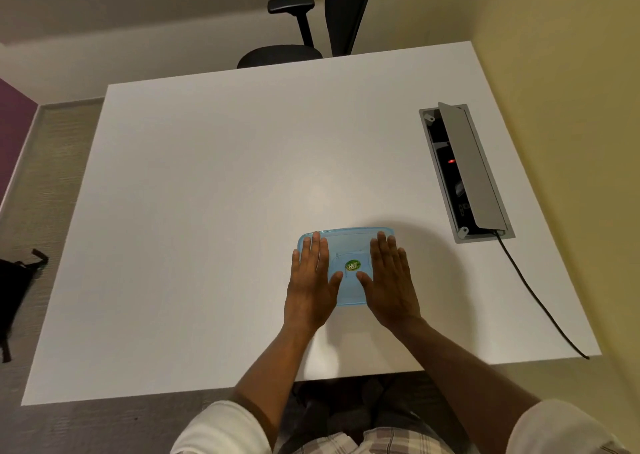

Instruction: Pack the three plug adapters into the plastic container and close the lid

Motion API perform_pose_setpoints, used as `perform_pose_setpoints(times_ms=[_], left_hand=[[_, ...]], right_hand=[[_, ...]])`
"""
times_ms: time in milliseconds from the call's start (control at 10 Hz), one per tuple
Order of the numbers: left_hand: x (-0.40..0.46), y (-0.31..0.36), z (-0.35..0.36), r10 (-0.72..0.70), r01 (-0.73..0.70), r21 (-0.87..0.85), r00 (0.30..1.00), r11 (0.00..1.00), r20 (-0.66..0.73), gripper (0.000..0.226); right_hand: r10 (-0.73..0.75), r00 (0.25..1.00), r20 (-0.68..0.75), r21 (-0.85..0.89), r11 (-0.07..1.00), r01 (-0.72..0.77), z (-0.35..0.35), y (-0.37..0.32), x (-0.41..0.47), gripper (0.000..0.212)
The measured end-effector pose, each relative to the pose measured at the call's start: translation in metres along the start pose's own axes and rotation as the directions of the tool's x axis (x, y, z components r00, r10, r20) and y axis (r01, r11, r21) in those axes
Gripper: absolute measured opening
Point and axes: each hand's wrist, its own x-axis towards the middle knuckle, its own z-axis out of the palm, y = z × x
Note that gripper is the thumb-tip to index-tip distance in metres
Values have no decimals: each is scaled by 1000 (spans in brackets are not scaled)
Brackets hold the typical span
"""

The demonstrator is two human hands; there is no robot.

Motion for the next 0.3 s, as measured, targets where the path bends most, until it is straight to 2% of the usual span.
perform_pose_setpoints(times_ms=[300], left_hand=[[2,-4,-24,-9,10,-29,1000,1000,29,69]], right_hand=[[-8,998,-60,4,1000,8,-18,-7,11,75]])
